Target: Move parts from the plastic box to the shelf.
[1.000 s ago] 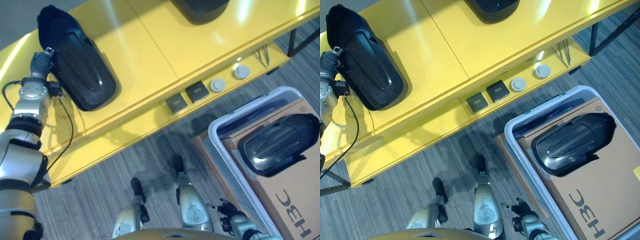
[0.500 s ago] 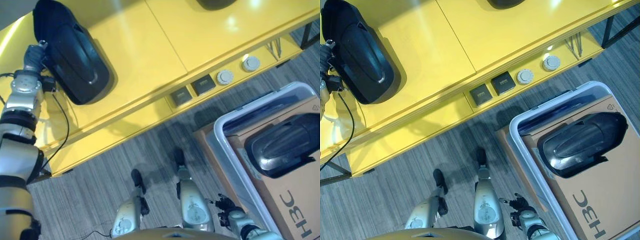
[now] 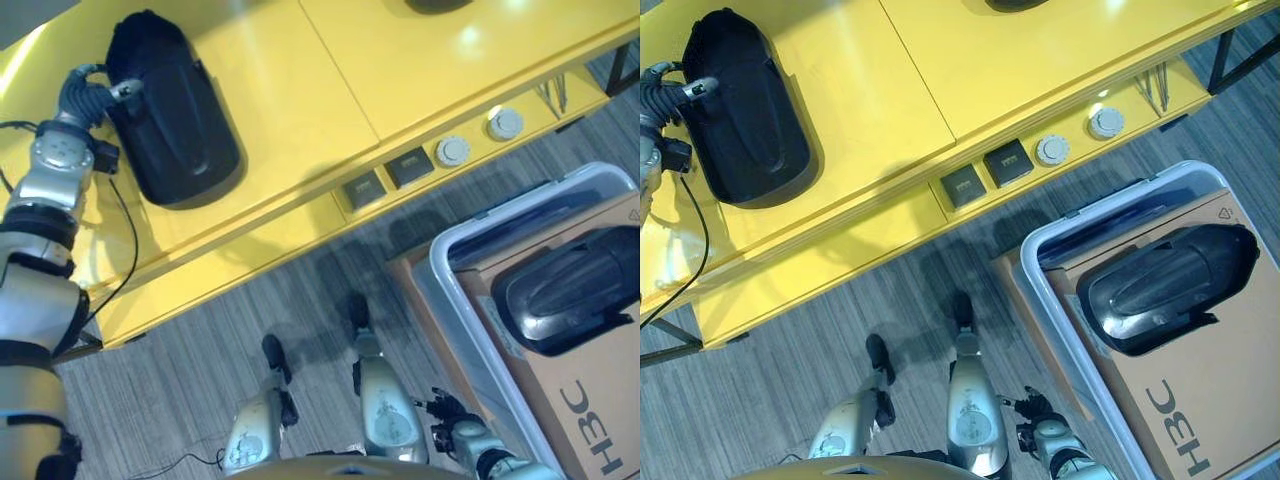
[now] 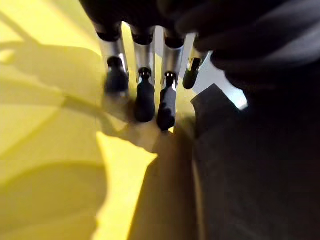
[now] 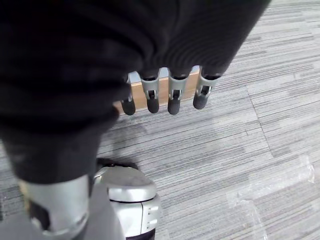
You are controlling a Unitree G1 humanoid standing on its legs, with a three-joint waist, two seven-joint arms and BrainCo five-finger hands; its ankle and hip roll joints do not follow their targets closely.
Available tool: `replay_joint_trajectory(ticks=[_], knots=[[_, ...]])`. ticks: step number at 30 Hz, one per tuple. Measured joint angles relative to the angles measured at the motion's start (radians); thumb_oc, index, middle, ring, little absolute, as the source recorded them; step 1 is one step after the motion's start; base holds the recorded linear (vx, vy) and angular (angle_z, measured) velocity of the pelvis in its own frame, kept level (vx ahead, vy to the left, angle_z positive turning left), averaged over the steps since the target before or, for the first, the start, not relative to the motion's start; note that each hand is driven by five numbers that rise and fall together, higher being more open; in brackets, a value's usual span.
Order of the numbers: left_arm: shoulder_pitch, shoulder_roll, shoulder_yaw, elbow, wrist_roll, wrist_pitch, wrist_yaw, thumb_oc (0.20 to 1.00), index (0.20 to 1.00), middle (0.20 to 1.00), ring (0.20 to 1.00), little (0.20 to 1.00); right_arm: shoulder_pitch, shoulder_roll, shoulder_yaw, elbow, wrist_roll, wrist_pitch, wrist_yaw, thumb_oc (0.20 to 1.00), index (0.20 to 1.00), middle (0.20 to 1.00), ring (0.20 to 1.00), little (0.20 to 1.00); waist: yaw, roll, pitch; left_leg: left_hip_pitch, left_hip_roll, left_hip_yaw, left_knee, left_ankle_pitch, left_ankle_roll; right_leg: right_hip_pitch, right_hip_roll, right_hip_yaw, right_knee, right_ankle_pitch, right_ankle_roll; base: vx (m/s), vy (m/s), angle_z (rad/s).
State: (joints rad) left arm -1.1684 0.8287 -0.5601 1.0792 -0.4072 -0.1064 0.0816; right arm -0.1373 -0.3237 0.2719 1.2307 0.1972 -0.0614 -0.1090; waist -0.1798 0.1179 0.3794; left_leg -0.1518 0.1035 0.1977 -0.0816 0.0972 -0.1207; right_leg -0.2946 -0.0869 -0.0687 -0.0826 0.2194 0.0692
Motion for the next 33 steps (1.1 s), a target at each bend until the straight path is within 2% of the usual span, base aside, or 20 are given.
replay_joint_trajectory(ticks=[6, 9, 11, 12, 14, 17, 18, 19, 23, 24, 25, 26, 27, 28, 29, 30, 33], knots=[[0.004, -0.06, 0.042, -0.013, -0.003, 0.002, 0.043, 1.0, 1.0, 1.0, 1.0, 1.0, -0.01, 0.002, 0.002, 0.0, -0.002, 0.007, 0.0, 1.0, 1.0, 1.0, 1.0, 1.0, 0.009, -0.014, -0.003, 0.009, -0.002, -0.008, -0.004, 0.003, 0.002, 0.016, -0.004, -0.008, 0.0, 0.001, 0.001, -0.02, 0.01, 0.05], [0.019, -0.092, 0.046, -0.007, -0.003, 0.011, 0.043, 1.0, 1.0, 1.0, 1.0, 1.0, -0.027, 0.005, 0.002, 0.002, -0.006, 0.019, 0.0, 1.0, 1.0, 1.0, 1.0, 1.0, 0.012, -0.052, -0.03, 0.058, -0.003, -0.008, -0.004, -0.001, 0.004, 0.064, -0.006, -0.011, 0.0, -0.001, 0.002, 0.05, 0.039, 0.02], [0.029, -0.095, 0.046, -0.006, -0.001, 0.022, 0.038, 1.0, 1.0, 1.0, 1.0, 1.0, -0.044, 0.006, -0.001, 0.007, -0.012, 0.029, 0.001, 1.0, 1.0, 1.0, 1.0, 1.0, 0.008, -0.067, -0.039, 0.102, -0.004, -0.009, -0.005, -0.007, 0.005, 0.115, -0.01, -0.028, 0.0, -0.008, 0.002, 0.09, 0.046, 0.1], [0.046, -0.094, 0.047, -0.005, 0.0, 0.023, 0.037, 1.0, 1.0, 1.0, 1.0, 1.0, -0.039, 0.004, -0.001, 0.008, -0.018, 0.034, 0.001, 1.0, 1.0, 1.0, 1.0, 1.0, 0.013, -0.069, -0.05, 0.131, -0.004, -0.009, -0.005, -0.014, 0.008, 0.142, -0.011, -0.027, 0.0, -0.015, 0.002, 0.08, 0.031, 0.07], [0.083, -0.093, 0.049, -0.001, 0.0, 0.028, 0.038, 1.0, 1.0, 1.0, 1.0, 1.0, -0.021, 0.006, 0.0, 0.009, -0.039, 0.042, 0.005, 1.0, 1.0, 1.0, 1.0, 1.0, 0.026, -0.068, -0.116, 0.151, -0.004, -0.009, -0.005, -0.029, 0.007, 0.163, -0.012, -0.027, 0.0, -0.034, 0.004, 0.08, 0.024, 0.01], [0.11, -0.096, 0.068, -0.014, 0.037, 0.031, 0.049, 1.0, 1.0, 1.0, 1.0, 1.0, -0.02, 0.008, 0.016, 0.015, -0.077, 0.05, 0.023, 1.0, 1.0, 1.0, 1.0, 1.0, 0.045, -0.07, -0.161, 0.194, -0.003, -0.021, -0.004, -0.034, 0.007, 0.216, -0.012, -0.043, -0.001, -0.041, 0.006, 0.04, -0.001, 0.15], [0.157, -0.094, 0.106, -0.076, 0.06, 0.033, 0.074, 1.0, 1.0, 1.0, 1.0, 1.0, -0.007, 0.012, 0.022, 0.021, -0.094, 0.059, 0.029, 1.0, 1.0, 1.0, 1.0, 1.0, 0.057, -0.073, -0.219, 0.2, -0.004, -0.035, -0.005, -0.039, 0.009, 0.23, -0.014, -0.053, 0.0, -0.051, 0.008, 0.05, -0.019, 0.25], [0.204, -0.092, 0.145, -0.157, 0.068, 0.031, 0.097, 1.0, 1.0, 1.0, 1.0, 1.0, -0.005, 0.011, 0.022, 0.021, -0.103, 0.06, 0.035, 1.0, 1.0, 1.0, 1.0, 1.0, 0.067, -0.076, -0.237, 0.208, -0.004, -0.035, -0.004, -0.041, 0.01, 0.237, -0.014, -0.052, 0.0, -0.051, 0.008, 0.05, -0.015, 0.18], [0.394, -0.053, 0.222, -0.412, 0.098, 0.017, 0.136, 1.0, 1.0, 1.0, 1.0, 1.0, 0.014, 0.012, -0.007, -0.001, -0.12, 0.061, 0.035, 1.0, 1.0, 1.0, 1.0, 1.0, 0.082, -0.086, -0.268, 0.239, -0.005, -0.044, -0.005, -0.053, 0.015, 0.272, -0.015, -0.054, 0.0, -0.063, 0.013, 0.05, -0.003, 0.05], [0.523, -0.065, 0.256, -0.593, 0.105, 0.0, 0.156, 1.0, 1.0, 1.0, 1.0, 1.0, 0.045, 0.011, -0.041, -0.024, -0.121, 0.058, 0.034, 1.0, 1.0, 1.0, 1.0, 1.0, 0.095, -0.093, -0.28, 0.251, -0.004, -0.056, -0.005, -0.058, 0.017, 0.296, -0.015, -0.061, -0.001, -0.074, 0.018, 0.05, 0.001, 0.09], [0.579, -0.071, 0.266, -0.679, 0.107, -0.008, 0.16, 0.925, 0.925, 0.925, 0.925, 0.925, 0.062, 0.012, -0.044, -0.038, -0.121, 0.061, 0.034, 1.0, 1.0, 1.0, 1.0, 1.0, 0.103, -0.097, -0.287, 0.252, -0.004, -0.059, -0.005, -0.058, 0.017, 0.297, -0.015, -0.062, -0.001, -0.08, 0.017, 0.08, 0.002, 0.12], [0.684, -0.092, 0.325, -0.801, 0.102, -0.017, 0.156, 0.2, 0.2, 0.2, 0.2, 0.2, 0.083, 0.017, -0.058, -0.042, -0.121, 0.062, 0.034, 1.0, 1.0, 1.0, 1.0, 1.0, 0.107, -0.1, -0.295, 0.252, -0.004, -0.061, -0.005, -0.059, 0.016, 0.299, -0.016, -0.064, -0.001, -0.083, 0.015, 0.08, 0.004, 0.01], [0.819, -0.135, 0.394, -0.94, 0.096, -0.042, 0.151, 0.2, 0.2, 0.2, 0.2, 0.2, 0.097, 0.022, -0.08, -0.056, -0.122, 0.061, 0.034, 1.0, 1.0, 1.0, 1.0, 1.0, 0.105, -0.102, -0.296, 0.261, -0.004, -0.06, -0.005, -0.062, 0.018, 0.305, -0.016, -0.062, -0.001, -0.084, 0.016, 0.08, 0.009, 0.0], [0.916, -0.176, 0.412, -1.032, 0.082, -0.064, 0.127, 0.2, 0.2, 0.2, 0.2, 0.2, 0.119, 0.024, -0.09, -0.063, -0.123, 0.06, 0.035, 1.0, 1.0, 1.0, 1.0, 1.0, 0.104, -0.103, -0.298, 0.27, -0.004, -0.06, -0.005, -0.064, 0.019, 0.315, -0.016, -0.062, -0.003, -0.085, 0.017, 0.09, 0.015, -0.01], [1.067, -0.187, 0.399, -1.149, 0.054, -0.07, 0.046, 0.2, 0.2, 0.2, 0.2, 0.2, 0.154, 0.032, -0.09, -0.059, -0.126, 0.064, 0.036, 1.0, 1.0, 1.0, 1.0, 1.0, 0.108, -0.109, -0.303, 0.288, -0.002, -0.058, -0.005, -0.07, 0.019, 0.332, -0.015, -0.062, -0.007, -0.093, 0.016, 0.06, 0.014, 0.0], [1.094, -0.198, 0.377, -1.156, 0.042, -0.071, 0.006, 0.2, 0.2, 0.2, 0.2, 0.2, 0.176, 0.044, -0.087, -0.049, -0.127, 0.067, 0.038, 1.0, 1.0, 1.0, 1.0, 1.0, 0.122, -0.113, -0.308, 0.29, -0.001, -0.058, -0.005, -0.074, 0.016, 0.333, -0.014, -0.06, -0.007, -0.095, 0.018, 0.04, 0.006, -0.01], [1.174, -0.323, 0.386, -1.188, -0.036, -0.075, -0.058, 0.2, 0.2, 0.2, 0.2, 0.2, 0.201, 0.071, -0.087, -0.04, -0.147, 0.066, 0.039, 1.0, 1.0, 1.0, 1.0, 1.0, 0.125, -0.12, -0.318, 0.285, -0.005, -0.059, -0.005, -0.075, 0.014, 0.33, -0.016, -0.05, -0.007, -0.098, 0.021, 0.0, 0.0, 0.0]])
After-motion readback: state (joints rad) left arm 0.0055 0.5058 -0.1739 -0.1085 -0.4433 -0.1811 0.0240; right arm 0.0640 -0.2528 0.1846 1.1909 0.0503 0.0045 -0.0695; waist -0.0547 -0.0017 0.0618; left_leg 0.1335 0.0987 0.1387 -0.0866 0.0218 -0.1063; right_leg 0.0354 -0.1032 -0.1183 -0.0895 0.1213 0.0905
